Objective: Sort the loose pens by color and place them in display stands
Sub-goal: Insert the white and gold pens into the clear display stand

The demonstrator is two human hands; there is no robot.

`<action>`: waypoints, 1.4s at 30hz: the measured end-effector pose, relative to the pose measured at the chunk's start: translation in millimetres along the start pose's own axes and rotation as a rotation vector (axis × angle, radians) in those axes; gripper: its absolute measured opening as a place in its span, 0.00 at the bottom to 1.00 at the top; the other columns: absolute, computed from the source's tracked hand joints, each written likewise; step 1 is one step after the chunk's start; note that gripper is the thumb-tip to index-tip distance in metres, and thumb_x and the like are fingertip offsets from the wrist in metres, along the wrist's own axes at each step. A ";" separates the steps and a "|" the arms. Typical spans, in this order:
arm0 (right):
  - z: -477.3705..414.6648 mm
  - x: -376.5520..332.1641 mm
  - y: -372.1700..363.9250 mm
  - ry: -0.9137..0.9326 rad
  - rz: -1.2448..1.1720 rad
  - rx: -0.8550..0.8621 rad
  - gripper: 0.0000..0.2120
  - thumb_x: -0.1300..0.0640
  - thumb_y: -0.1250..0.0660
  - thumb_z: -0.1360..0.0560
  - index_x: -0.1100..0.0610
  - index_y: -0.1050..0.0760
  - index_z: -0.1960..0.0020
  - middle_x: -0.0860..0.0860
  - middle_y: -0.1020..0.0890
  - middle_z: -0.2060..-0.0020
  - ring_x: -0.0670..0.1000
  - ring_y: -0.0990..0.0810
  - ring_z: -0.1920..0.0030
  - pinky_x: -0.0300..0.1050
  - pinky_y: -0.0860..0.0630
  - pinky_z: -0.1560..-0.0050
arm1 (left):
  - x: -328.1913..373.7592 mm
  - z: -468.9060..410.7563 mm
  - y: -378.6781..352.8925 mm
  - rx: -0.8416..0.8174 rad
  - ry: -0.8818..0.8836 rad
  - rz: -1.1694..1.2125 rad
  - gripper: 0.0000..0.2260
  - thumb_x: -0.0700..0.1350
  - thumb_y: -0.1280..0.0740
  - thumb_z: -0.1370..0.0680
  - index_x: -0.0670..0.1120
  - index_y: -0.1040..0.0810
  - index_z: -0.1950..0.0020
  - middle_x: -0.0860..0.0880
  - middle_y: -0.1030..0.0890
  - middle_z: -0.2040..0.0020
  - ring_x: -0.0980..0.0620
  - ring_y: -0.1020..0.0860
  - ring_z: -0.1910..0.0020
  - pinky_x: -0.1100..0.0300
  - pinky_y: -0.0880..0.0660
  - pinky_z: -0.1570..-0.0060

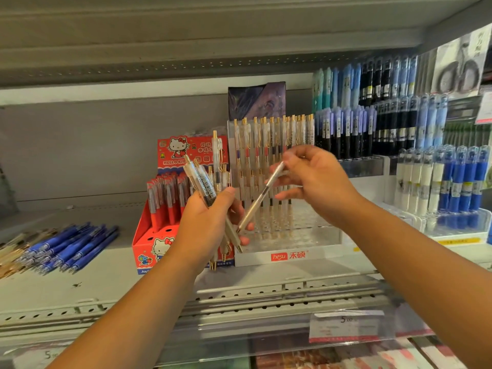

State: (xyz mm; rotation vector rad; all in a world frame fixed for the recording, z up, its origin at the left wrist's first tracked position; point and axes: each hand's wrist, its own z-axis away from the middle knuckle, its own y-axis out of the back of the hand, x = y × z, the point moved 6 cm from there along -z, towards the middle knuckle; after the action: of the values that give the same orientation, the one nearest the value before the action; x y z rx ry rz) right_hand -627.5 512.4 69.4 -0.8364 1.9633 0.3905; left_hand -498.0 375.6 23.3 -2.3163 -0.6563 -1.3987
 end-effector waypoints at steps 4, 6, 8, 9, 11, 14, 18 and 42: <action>-11.0 1.1 40.3 0.030 -0.047 0.186 0.05 0.58 0.37 0.20 0.60 0.26 0.49 0.57 0.18 0.57 0.54 0.16 0.63 0.43 0.19 0.67 | 0.3 0.6 -0.7 -0.011 0.013 -0.010 0.13 0.45 0.38 0.18 0.37 0.26 0.57 0.43 0.22 0.68 0.43 0.20 0.72 0.52 0.21 0.73; -15.8 2.0 56.8 0.043 0.012 0.256 0.04 0.59 0.37 0.20 0.59 0.26 0.51 0.54 0.17 0.62 0.55 0.15 0.65 0.44 0.19 0.67 | 1.5 1.8 -2.2 -0.028 0.012 -0.037 0.15 0.46 0.38 0.18 0.36 0.25 0.58 0.44 0.23 0.70 0.46 0.22 0.74 0.51 0.21 0.72; -18.6 0.0 68.5 0.081 0.131 0.301 0.03 0.60 0.36 0.20 0.58 0.26 0.52 0.52 0.17 0.64 0.54 0.15 0.66 0.46 0.18 0.68 | 3.3 3.1 -3.8 -0.038 0.002 -0.074 0.16 0.47 0.37 0.18 0.34 0.26 0.57 0.45 0.23 0.70 0.47 0.24 0.75 0.51 0.21 0.72; -19.3 -1.2 72.6 0.101 0.176 0.319 0.03 0.61 0.36 0.20 0.57 0.27 0.52 0.53 0.18 0.63 0.53 0.15 0.66 0.47 0.18 0.68 | 4.2 3.6 -4.3 -0.035 -0.004 -0.086 0.16 0.46 0.37 0.18 0.34 0.26 0.56 0.45 0.23 0.70 0.47 0.25 0.76 0.52 0.22 0.72; -19.9 -3.2 77.9 0.134 0.235 0.355 0.04 0.61 0.37 0.19 0.56 0.28 0.53 0.55 0.20 0.59 0.51 0.16 0.67 0.46 0.18 0.69 | 5.8 4.3 -4.9 -0.029 -0.012 -0.108 0.15 0.46 0.38 0.18 0.34 0.27 0.56 0.47 0.24 0.71 0.47 0.27 0.77 0.53 0.23 0.74; -20.6 -4.0 81.2 0.163 0.347 0.398 0.03 0.60 0.37 0.19 0.55 0.28 0.51 0.54 0.21 0.56 0.54 0.17 0.62 0.47 0.18 0.70 | 7.0 6.1 -6.4 -0.038 -0.018 -0.131 0.15 0.45 0.39 0.17 0.34 0.27 0.56 0.48 0.25 0.73 0.48 0.29 0.78 0.55 0.24 0.75; -19.6 -3.9 79.9 0.200 0.525 0.417 0.01 0.57 0.35 0.20 0.54 0.28 0.50 0.54 0.21 0.54 0.58 0.17 0.58 0.46 0.19 0.71 | 7.2 6.6 -6.5 -0.043 -0.037 -0.163 0.15 0.44 0.40 0.17 0.33 0.28 0.54 0.48 0.25 0.72 0.49 0.30 0.78 0.56 0.25 0.76; -26.5 20.9 47.5 0.081 0.838 0.181 0.04 0.54 0.31 0.23 0.54 0.19 0.51 0.52 0.15 0.59 0.49 0.16 0.62 0.49 0.17 0.66 | -0.5 3.0 -6.6 -0.114 -0.032 -0.164 0.09 0.45 0.38 0.18 0.39 0.29 0.51 0.48 0.23 0.68 0.46 0.27 0.78 0.54 0.25 0.75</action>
State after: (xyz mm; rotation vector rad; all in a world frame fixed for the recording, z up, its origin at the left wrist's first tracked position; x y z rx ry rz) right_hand -684.3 522.9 62.0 0.1296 2.3161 0.6470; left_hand -499.6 382.5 21.9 -2.4244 -0.8125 -1.5100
